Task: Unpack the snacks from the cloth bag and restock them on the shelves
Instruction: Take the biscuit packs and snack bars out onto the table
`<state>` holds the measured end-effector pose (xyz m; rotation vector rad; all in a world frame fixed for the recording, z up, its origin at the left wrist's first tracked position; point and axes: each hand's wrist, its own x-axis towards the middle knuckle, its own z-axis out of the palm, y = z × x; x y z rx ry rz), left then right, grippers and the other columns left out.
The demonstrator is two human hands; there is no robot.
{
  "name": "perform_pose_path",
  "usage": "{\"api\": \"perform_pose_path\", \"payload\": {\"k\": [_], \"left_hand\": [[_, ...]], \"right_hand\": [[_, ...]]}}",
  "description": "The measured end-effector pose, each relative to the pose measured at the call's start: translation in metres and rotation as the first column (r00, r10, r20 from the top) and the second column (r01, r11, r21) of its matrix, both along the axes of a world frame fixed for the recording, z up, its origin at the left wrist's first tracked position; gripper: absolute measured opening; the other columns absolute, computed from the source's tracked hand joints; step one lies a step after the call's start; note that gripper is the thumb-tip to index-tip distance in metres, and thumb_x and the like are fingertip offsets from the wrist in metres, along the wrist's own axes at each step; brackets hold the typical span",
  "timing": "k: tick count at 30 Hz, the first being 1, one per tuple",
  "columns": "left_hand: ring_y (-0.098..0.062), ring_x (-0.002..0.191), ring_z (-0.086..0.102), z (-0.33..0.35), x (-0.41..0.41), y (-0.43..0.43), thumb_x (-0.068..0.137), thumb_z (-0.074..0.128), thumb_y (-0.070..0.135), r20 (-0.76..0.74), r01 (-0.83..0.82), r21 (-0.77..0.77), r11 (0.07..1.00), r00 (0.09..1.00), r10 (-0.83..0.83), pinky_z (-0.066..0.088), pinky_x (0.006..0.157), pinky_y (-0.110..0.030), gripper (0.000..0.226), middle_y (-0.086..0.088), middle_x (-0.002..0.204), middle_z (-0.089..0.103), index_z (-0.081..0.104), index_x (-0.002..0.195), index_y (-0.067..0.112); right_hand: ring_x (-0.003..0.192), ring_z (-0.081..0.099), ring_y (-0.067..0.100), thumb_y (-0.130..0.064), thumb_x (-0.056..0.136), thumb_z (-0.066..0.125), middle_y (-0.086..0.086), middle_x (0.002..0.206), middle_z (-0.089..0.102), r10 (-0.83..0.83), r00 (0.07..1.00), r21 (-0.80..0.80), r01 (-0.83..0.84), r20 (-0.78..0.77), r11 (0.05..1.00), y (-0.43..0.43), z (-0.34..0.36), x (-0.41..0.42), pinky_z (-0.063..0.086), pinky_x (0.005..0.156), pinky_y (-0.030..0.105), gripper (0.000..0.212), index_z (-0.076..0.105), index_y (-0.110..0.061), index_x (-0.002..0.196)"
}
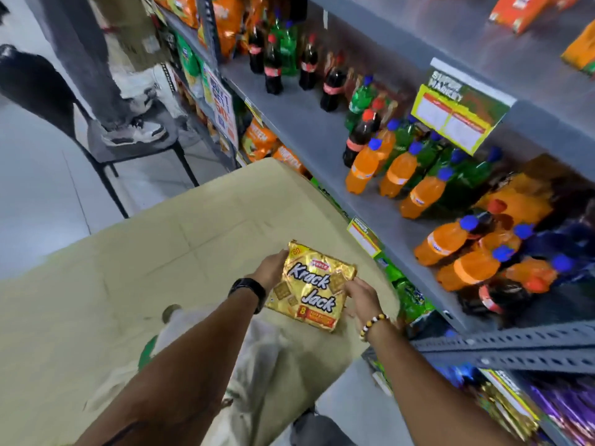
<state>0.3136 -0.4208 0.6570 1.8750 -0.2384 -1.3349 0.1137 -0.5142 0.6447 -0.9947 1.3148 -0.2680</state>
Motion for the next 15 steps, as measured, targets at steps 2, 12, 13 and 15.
{"api": "perform_pose_path", "payload": {"k": [2, 12, 13, 15], "left_hand": [[-0.045, 0.135, 0.043, -0.014, -0.005, -0.007, 0.103, 0.038, 0.049, 0.018, 0.047, 0.073, 0.996, 0.999, -0.048, 0.034, 0.116, -0.049, 0.070, -0.032, 0.148, 0.042, 0.043, 0.139, -0.011], [-0.027, 0.137, 0.044, -0.015, 0.018, 0.029, 0.100, 0.043, 0.053, 0.035, 0.041, 0.043, 0.998, 0.998, -0.042, 0.031, 0.117, -0.043, 0.060, -0.011, 0.148, 0.049, 0.048, 0.143, 0.010], [-0.026, 0.136, 0.044, -0.010, 0.025, 0.042, 0.100, 0.044, 0.052, 0.058, 0.031, 0.033, 0.999, 0.998, -0.033, 0.031, 0.117, -0.044, 0.059, -0.011, 0.146, 0.051, 0.049, 0.141, 0.011], [-0.023, 0.127, 0.050, 0.001, 0.039, 0.074, 0.099, 0.048, 0.051, 0.069, -0.009, -0.004, 1.000, 0.998, 0.009, 0.038, 0.108, -0.040, 0.055, -0.009, 0.138, 0.057, 0.052, 0.138, 0.012]], "right_hand": [[0.065, 0.061, 0.020, -0.007, 0.082, 0.061, 0.006, 0.075, 0.064, 0.002, 0.999, 0.056, 0.000, -0.034, 0.998, -0.001, -0.021, -0.003, 0.050, 0.069, 0.035, 0.016, 0.070, -0.017, 0.074], [0.101, 0.067, 0.032, -0.020, 0.082, 0.066, 0.011, 0.100, 0.074, 0.298, 0.891, -0.093, -0.348, -0.342, 0.933, -0.003, -0.036, -0.004, 0.050, 0.082, 0.034, 0.017, 0.073, -0.008, 0.092], [0.105, 0.065, 0.034, -0.022, 0.083, 0.065, 0.013, 0.109, 0.072, 0.297, 0.874, -0.132, -0.370, -0.383, 0.919, 0.000, -0.031, -0.001, 0.049, 0.083, 0.034, 0.025, 0.071, -0.006, 0.102], [0.107, 0.063, 0.032, -0.024, 0.083, 0.067, 0.011, 0.122, 0.067, 0.272, 0.883, -0.169, -0.357, -0.383, 0.919, 0.013, -0.020, 0.006, 0.050, 0.080, 0.030, 0.039, 0.065, -0.007, 0.118]]}}
